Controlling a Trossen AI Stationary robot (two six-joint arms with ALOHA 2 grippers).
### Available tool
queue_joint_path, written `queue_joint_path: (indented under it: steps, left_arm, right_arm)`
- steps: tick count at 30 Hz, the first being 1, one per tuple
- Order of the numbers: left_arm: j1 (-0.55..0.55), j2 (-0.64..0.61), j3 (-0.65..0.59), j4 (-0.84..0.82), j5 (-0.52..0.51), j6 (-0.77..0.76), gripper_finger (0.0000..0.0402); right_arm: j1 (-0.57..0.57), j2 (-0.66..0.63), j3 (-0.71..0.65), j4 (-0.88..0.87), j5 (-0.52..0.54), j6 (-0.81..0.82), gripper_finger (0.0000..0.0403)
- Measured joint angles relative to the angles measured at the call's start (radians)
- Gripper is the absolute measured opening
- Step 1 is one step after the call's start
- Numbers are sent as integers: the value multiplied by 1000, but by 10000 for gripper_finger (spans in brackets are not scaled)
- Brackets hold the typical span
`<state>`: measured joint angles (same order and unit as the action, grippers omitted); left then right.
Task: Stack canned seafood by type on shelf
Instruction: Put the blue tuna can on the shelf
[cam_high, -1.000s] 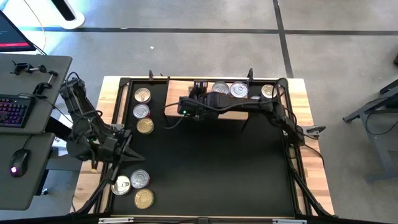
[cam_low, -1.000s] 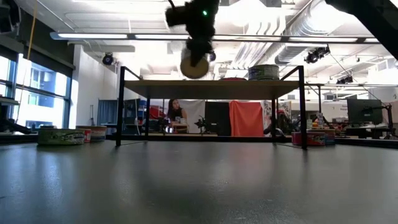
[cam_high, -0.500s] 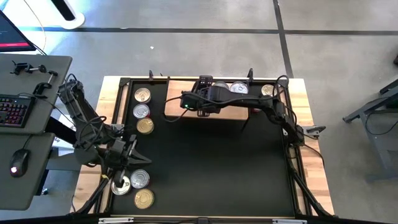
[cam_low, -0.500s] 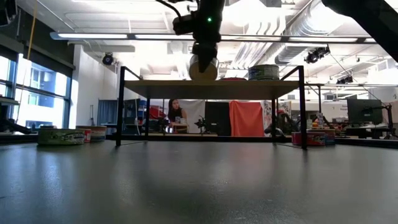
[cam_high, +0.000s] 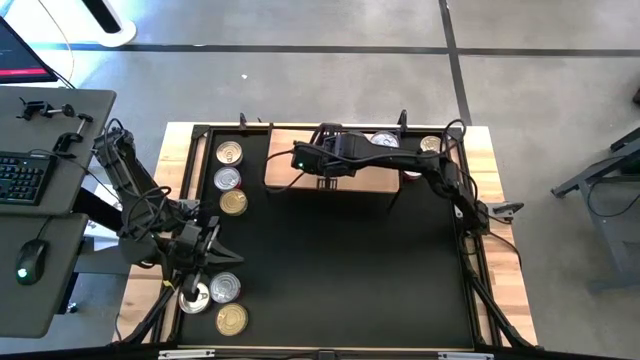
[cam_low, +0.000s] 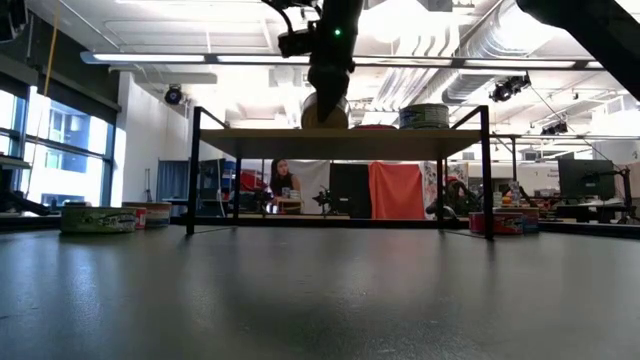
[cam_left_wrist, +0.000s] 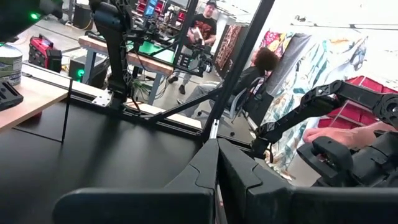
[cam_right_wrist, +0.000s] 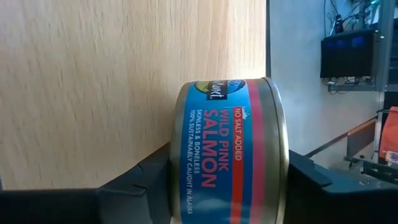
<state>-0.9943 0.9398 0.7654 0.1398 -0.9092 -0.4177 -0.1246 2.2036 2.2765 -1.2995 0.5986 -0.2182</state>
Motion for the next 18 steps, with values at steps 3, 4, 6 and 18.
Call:
queue_joint_path:
  steps: [3,4,6,18]
  left_arm:
    - [0,0,0,0,0,-1,0]
    - [0,0,0,0,0,-1,0]
    - [0,0,0,0,0,-4,0]
    - [0,0,0,0,1,-26,0]
  right_arm:
    - [-6,0,0,-1,-5,-2,221]
    - [-7,0,0,-1,-6,-5,226]
    - [-12,0,0,-1,-7,-7,236]
    - [-15,0,0,2,-58,-4,308]
